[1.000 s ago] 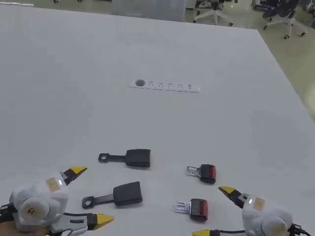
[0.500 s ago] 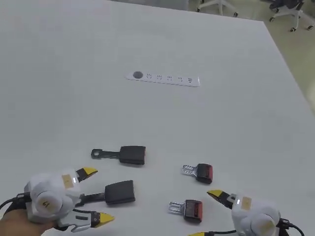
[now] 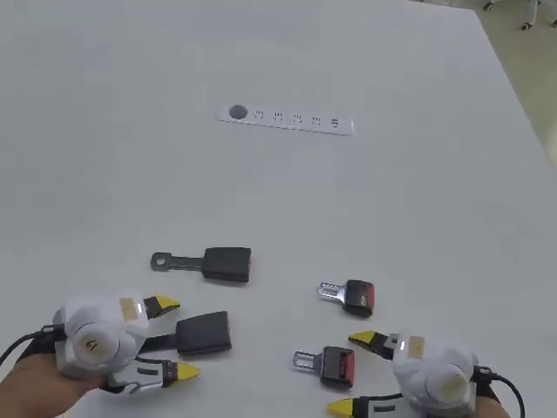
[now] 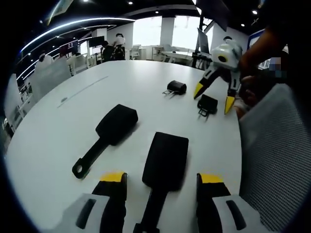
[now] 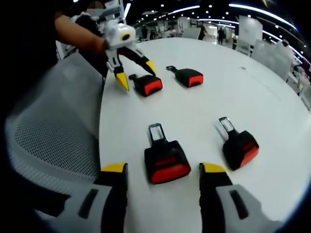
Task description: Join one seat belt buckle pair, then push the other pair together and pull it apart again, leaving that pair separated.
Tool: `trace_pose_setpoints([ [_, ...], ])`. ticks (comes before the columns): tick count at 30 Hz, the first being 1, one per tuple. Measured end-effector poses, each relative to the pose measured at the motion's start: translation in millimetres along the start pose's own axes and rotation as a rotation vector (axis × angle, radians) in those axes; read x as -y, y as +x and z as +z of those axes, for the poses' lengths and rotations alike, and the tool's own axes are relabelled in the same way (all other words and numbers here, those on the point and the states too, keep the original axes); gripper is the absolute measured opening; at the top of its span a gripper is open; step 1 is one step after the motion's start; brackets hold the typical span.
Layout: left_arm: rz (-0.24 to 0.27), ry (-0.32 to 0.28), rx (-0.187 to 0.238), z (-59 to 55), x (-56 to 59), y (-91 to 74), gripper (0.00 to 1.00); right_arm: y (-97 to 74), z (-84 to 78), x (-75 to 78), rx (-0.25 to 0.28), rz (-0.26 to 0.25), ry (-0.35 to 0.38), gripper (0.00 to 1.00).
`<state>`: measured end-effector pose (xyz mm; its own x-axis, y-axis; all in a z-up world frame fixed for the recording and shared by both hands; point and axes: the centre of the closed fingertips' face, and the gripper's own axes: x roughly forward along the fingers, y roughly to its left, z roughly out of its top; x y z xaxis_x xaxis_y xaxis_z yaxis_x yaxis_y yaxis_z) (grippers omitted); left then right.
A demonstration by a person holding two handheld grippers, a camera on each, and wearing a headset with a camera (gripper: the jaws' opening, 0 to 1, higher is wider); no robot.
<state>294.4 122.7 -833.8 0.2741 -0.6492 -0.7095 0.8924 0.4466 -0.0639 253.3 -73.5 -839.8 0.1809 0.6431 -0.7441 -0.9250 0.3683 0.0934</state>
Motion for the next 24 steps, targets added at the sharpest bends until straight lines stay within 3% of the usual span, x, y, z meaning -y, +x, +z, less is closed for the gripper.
trace_pose_setpoints([
  [3, -0.029, 0.003, -0.01, -0.8, 1.2, 3.3, 0.57, -0.3, 1.1, -2.2, -0.016, 0.008, -0.026, 0.57],
  [5, -0.042, 0.042, -0.04, -5.0, 2.5, 5.3, 0.56, 1.4, 2.4, -3.8, -0.017, 0.018, -0.045, 0.56],
  [6, -0.038, 0.072, -0.023, -2.3, 1.1, 6.9, 0.56, 1.7, 3.1, -4.5, -0.016, 0.024, -0.059, 0.54],
  [11, -0.041, 0.107, -0.029, -1.7, 0.1, 8.4, 0.54, 1.4, -1.3, 0.5, -0.023, 0.025, -0.095, 0.43],
  [14, -0.07, 0.142, -0.036, -1.8, 2.9, 5.9, 0.51, -1.6, -3.0, 4.6, -0.03, 0.029, -0.093, 0.38],
  [19, -0.117, 0.194, -0.076, -5.5, 9.7, 2.9, 0.37, -2.2, -5.2, 5.5, -0.037, 0.037, -0.121, 0.37],
  [20, -0.11, 0.201, -0.069, -3.2, 7.0, 5.7, 0.35, -2.2, -5.0, 5.4, -0.037, 0.039, -0.125, 0.37],
  [24, -0.144, 0.241, -0.11, -6.1, 8.0, 8.7, 0.33, -1.6, -4.7, 6.3, -0.03, 0.045, -0.131, 0.36],
])
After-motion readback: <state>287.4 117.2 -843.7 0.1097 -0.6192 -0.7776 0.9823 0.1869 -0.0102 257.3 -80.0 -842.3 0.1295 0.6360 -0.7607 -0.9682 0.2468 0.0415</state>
